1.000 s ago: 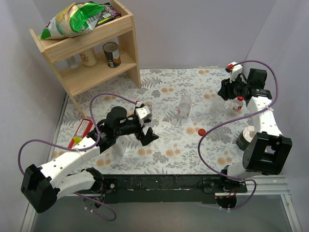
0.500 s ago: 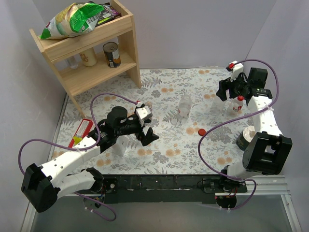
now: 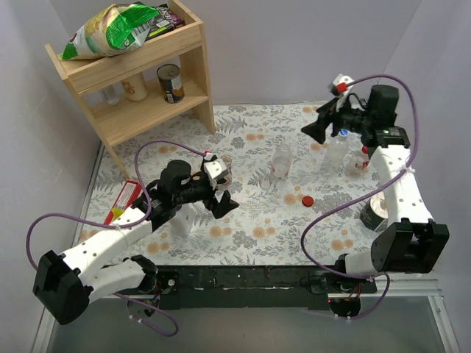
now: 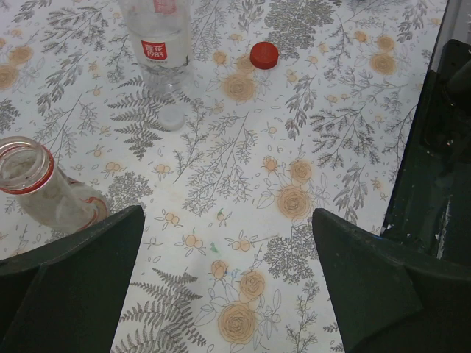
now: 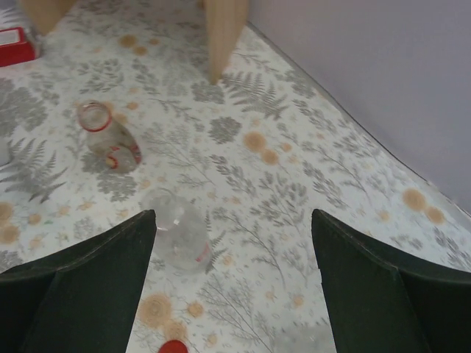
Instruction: Screw on the bottle caps
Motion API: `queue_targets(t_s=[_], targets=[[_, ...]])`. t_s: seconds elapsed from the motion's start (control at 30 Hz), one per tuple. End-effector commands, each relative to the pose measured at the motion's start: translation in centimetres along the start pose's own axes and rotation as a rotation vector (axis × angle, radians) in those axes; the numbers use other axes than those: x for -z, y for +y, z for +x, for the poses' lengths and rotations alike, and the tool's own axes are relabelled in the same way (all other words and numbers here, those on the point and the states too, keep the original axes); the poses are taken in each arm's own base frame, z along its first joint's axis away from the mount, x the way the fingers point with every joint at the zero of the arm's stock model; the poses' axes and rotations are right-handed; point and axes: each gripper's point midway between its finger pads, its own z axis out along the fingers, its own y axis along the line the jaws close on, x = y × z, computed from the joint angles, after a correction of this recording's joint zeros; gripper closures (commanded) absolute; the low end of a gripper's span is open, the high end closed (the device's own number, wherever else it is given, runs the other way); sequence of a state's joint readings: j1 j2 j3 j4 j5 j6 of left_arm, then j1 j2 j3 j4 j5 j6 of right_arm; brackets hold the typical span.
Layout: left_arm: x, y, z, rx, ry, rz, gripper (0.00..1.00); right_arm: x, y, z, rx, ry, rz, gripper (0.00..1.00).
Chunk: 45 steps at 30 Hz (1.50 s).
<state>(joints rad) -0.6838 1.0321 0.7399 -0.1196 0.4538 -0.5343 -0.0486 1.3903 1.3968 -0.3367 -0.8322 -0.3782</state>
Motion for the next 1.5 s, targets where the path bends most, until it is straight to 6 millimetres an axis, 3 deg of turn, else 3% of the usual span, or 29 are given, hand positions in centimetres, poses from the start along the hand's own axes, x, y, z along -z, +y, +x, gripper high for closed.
queue_targets(t_s=[0.0, 0.03, 0.13, 0.4, 0.6, 0.87, 0.93, 1.03, 1.13, 1.2, 1.23, 1.3, 1.37, 1.47], targets=[[1.3, 1.5, -2.6, -0.034, -0.054, -0.055, 0.02, -3.6, 6.1, 0.9, 0.034, 0.006, -0.206, 0.09], [1.5, 1.7, -2.8, -0.035, -0.060, -0.060, 0.02, -4.4, 7.3, 1.3, 0.043, 0.016, -0.229, 0.09], [2.0, 2.6, -3.3, -0.032, -0.069, -0.085, 0.02, -5.8, 8.2, 3.0, 0.051, 0.056, -0.232, 0.10], [3.3, 3.9, -3.6, -0.024, -0.082, -0.129, 0.02, -7.4, 8.6, 6.9, 0.059, 0.142, -0.201, 0.18], [3.4, 4.0, -3.6, -0.022, -0.080, -0.129, 0.02, -8.1, 8.8, 7.2, 0.093, 0.092, -0.168, 0.24], [3.1, 3.6, -3.6, -0.020, -0.077, -0.093, 0.02, -8.5, 9.2, 8.0, 0.088, 0.078, -0.144, 0.42], [2.8, 3.2, -3.7, -0.020, -0.079, -0.062, 0.02, -8.6, 9.0, 7.9, 0.084, 0.073, -0.128, 0.53], [2.5, 2.5, -4.0, -0.022, -0.086, -0.008, 0.02, -8.4, 8.9, 7.5, 0.095, 0.078, -0.131, 0.66], [2.0, 1.6, -4.9, -0.020, -0.103, 0.055, 0.02, -7.5, 9.4, 5.7, 0.099, 0.073, -0.151, 0.68], [1.7, 1.1, -5.5, -0.029, -0.115, 0.081, 0.02, -6.5, 10.1, 3.2, 0.100, 0.043, -0.168, 0.68], [1.3, 1.1, -6.0, -0.043, -0.131, 0.086, 0.02, -5.9, 10.8, 3.1, 0.068, 0.063, -0.189, 0.68], [0.8, 0.3, -6.6, -0.059, -0.145, 0.117, 0.02, -4.6, 12.1, 0.4, 0.052, 0.024, -0.240, 0.69], [-0.2, -0.4, -7.0, -0.072, -0.156, 0.151, 0.02, -3.4, 14.0, -0.8, 0.006, 0.014, -0.311, 0.69], [-2.0, -1.0, -6.6, -0.088, -0.142, 0.153, 0.02, -1.8, 15.9, -2.7, -0.051, -0.008, -0.390, 0.70]])
